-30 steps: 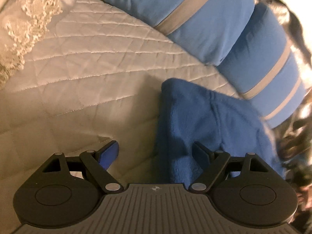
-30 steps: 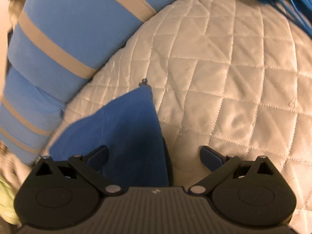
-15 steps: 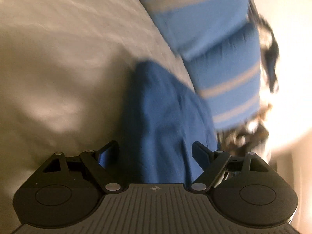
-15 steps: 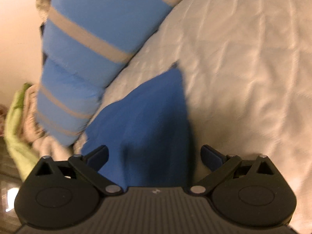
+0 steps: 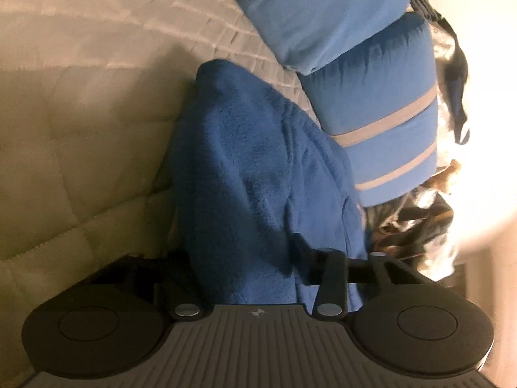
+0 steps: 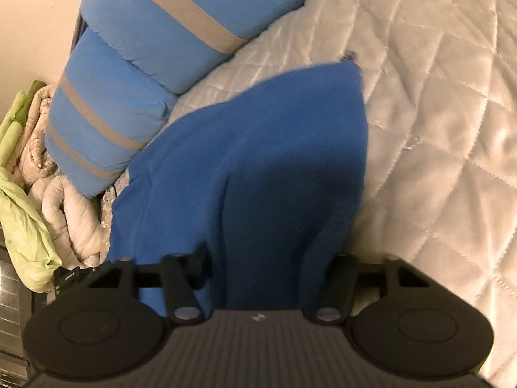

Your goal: Fold clothes

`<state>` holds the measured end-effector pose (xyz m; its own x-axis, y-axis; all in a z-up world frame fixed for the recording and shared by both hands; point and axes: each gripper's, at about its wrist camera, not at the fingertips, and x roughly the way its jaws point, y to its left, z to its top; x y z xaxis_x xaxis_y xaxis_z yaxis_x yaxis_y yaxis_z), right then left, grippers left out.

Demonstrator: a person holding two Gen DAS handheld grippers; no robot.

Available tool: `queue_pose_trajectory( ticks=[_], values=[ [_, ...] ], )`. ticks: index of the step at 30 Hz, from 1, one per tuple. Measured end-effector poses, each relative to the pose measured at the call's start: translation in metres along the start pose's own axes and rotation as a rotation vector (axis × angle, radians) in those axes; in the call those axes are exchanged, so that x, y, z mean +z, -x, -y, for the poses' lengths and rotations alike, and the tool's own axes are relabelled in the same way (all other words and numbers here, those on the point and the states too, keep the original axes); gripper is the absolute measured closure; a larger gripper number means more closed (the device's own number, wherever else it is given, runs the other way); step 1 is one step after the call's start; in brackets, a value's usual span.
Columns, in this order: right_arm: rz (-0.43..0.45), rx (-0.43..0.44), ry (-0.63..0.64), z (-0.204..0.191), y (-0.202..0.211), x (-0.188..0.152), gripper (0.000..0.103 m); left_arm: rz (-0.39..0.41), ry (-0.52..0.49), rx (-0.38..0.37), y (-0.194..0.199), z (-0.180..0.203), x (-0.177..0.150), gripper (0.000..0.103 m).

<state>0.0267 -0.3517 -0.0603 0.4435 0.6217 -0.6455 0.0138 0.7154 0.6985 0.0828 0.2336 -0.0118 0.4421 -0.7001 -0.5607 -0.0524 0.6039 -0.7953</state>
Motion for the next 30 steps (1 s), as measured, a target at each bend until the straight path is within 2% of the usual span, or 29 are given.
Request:
queue_pose_trajectory(
  ticks=[2, 5, 7, 11, 17, 23, 28, 30],
  values=[
    [0.018, -0.011, 0.038, -0.009, 0.003, -0.001, 0.062, 0.028, -0.02, 0.042, 0.002, 0.012, 0.0, 0.071],
    [0.076, -0.01, 0.079, -0.025, 0.013, -0.001, 0.066, 0.081, -0.09, 0.078, 0.009, 0.033, -0.002, 0.074],
    [0.116, 0.002, 0.094, -0.036, 0.022, 0.001, 0.068, 0.121, -0.145, 0.084, 0.017, 0.046, -0.003, 0.075],
    [0.173, 0.029, 0.137, -0.062, 0.028, 0.002, 0.072, 0.206, -0.17, 0.081, 0.039, 0.062, -0.002, 0.076],
    [0.21, 0.064, 0.142, -0.103, 0.015, 0.006, 0.074, 0.263, -0.212, 0.15, 0.085, 0.074, 0.009, 0.077],
    [0.187, 0.159, 0.179, -0.166, -0.018, 0.002, 0.074, 0.323, -0.252, 0.265, 0.148, 0.087, 0.031, 0.077],
    [0.124, 0.222, 0.215, -0.215, -0.063, -0.009, 0.075, 0.394, -0.309, 0.415, 0.201, 0.095, 0.051, 0.076],
    [0.092, 0.235, 0.234, -0.234, -0.084, -0.015, 0.071, 0.433, -0.354, 0.49, 0.211, 0.091, 0.057, 0.074]
  ],
)
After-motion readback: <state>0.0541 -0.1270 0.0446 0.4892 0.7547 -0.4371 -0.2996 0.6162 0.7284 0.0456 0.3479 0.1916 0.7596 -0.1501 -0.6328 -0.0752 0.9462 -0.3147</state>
